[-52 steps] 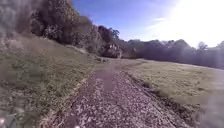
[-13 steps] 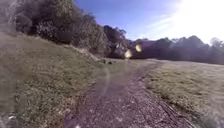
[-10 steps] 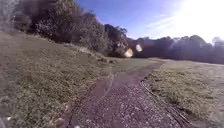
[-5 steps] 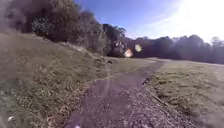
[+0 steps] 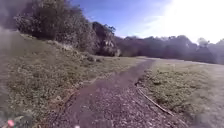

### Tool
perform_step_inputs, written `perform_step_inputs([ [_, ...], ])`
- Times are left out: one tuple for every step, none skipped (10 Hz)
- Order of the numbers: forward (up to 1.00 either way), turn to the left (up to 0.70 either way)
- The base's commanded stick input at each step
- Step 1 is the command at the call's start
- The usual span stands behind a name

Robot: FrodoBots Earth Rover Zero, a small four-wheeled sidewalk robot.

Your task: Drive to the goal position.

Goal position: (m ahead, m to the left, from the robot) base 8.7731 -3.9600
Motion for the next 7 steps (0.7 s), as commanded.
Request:
perform_step_inputs([
  [0.7,0.0],
  [0.7,0.0],
  [0.7,0.0],
  [0.7,0.0],
  [0.7,0.0],
  [0.7,0.0],
  [0.7,-0.34],
])
